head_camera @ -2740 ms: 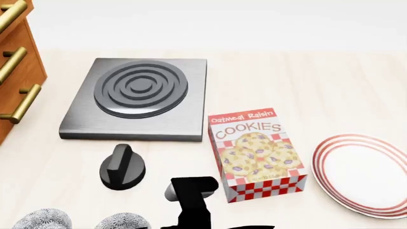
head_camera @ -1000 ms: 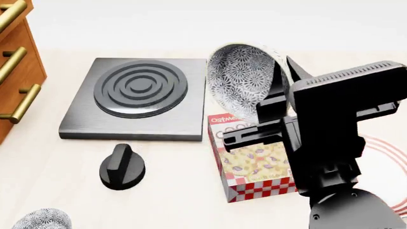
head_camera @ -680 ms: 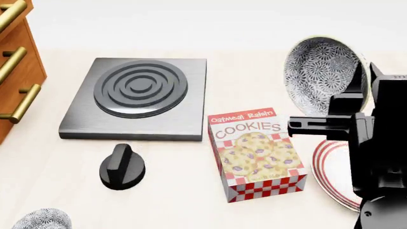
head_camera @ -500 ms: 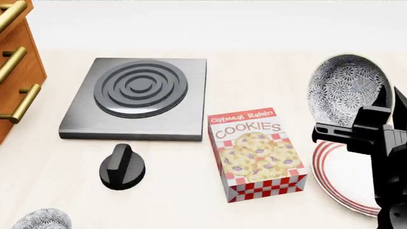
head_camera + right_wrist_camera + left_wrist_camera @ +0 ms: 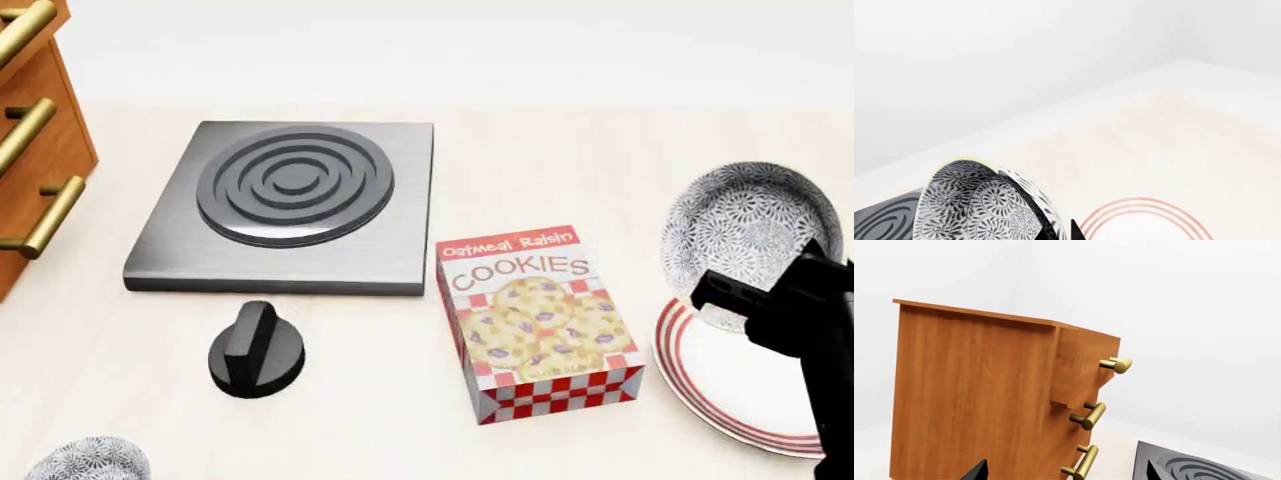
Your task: Pick the akita bowl from table center and place it on the plate.
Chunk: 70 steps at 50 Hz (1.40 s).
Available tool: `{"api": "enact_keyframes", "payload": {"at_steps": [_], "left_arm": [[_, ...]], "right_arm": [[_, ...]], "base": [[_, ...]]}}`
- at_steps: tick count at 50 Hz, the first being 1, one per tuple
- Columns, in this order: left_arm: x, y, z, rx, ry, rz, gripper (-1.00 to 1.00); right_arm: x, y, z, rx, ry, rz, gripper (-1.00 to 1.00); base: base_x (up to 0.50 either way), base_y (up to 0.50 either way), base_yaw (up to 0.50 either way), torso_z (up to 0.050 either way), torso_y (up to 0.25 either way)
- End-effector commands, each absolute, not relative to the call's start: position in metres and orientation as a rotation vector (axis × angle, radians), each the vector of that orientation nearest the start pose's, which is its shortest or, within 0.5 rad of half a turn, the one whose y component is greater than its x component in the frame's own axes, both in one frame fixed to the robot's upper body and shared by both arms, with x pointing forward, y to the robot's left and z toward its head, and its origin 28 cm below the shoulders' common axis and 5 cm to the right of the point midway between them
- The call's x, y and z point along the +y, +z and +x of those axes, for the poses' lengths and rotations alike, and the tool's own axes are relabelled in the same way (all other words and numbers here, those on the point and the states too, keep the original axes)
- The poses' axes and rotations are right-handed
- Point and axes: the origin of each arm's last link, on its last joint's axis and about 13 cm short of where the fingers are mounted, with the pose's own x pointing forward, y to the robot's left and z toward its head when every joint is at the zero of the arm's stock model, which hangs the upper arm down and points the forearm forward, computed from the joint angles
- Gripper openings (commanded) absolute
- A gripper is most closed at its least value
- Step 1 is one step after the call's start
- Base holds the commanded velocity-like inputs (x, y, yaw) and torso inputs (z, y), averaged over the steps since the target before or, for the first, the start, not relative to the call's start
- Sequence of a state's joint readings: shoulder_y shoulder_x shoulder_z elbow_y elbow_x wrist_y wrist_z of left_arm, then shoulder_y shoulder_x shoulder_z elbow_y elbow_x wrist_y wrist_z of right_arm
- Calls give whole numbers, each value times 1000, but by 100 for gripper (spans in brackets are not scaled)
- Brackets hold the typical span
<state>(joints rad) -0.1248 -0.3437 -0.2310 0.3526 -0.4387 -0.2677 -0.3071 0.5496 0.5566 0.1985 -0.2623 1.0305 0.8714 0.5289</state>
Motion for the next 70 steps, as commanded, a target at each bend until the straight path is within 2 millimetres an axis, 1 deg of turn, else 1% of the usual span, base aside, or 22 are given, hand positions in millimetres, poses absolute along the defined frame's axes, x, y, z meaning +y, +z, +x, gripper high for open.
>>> {"api": "enact_keyframes", "payload": {"at_steps": [1,2,6,7,12,15,18,23,27,33,38,42,46,50,55,60,63,65,68,70], "left_arm": [[304,123,227,-258,368,-105,100],[304,122,227,-261,363,-103,100],[302,121,227,-269,346,-109,100],[301,120,228,-272,346,-110,100],[302,119,228,-276,354,-121,100],[303,117,228,-279,362,-127,100],[303,116,228,-276,362,-133,100],[301,116,224,-279,337,-133,100],[301,115,223,-274,328,-134,100],[302,113,222,-273,335,-133,100],[302,113,220,-291,329,-116,100],[303,116,219,-312,323,-115,100],[303,116,220,-297,328,-128,100],[302,116,221,-312,330,-109,100],[302,116,222,-302,326,-116,100],[303,117,221,-319,318,-111,100],[303,119,221,-328,319,-102,100],[303,118,221,-318,318,-126,100],[303,117,223,-310,340,-102,100],[304,118,222,-307,341,-116,100]], "right_arm": [[-208,204,268,97,-190,381,-100],[-210,207,271,119,-173,460,-100],[-217,209,280,201,-193,564,-100],[-218,210,283,228,-180,628,-100],[-221,216,290,280,-234,633,-100],[-222,225,295,313,-223,691,-100],[-224,229,297,363,-229,721,-100],[-229,236,299,431,-293,696,-100],[-234,244,302,498,-291,756,-100],[-237,253,304,551,-312,771,-100],[-238,259,308,549,-299,815,-100],[-240,258,311,543,-286,857,-100],[-242,259,311,533,-282,891,-100],[-244,261,311,522,-287,899,-100],[-244,262,311,518,-292,899,-100],[-246,263,310,511,-303,907,-100],[-247,264,311,509,-303,910,-100],[-247,264,311,508,-303,908,-100],[-250,262,311,496,-312,913,-100],[-252,261,311,490,-316,923,-100]], "base": [[0,0,0,0,0],[0,0,0,0,0],[0,0,0,0,0],[0,0,0,0,10],[0,0,0,0,0],[0,0,0,0,0],[0,0,0,0,0],[0,0,0,0,0],[0,0,0,0,0],[0,0,0,0,2],[0,0,0,0,0],[0,0,0,1,-155],[0,0,0,2,-113],[0,0,0,0,0],[0,0,0,0,-243],[0,0,0,0,0],[0,0,0,2,-250],[0,0,0,9,-250],[0,0,0,0,0],[0,0,0,0,0]]}}
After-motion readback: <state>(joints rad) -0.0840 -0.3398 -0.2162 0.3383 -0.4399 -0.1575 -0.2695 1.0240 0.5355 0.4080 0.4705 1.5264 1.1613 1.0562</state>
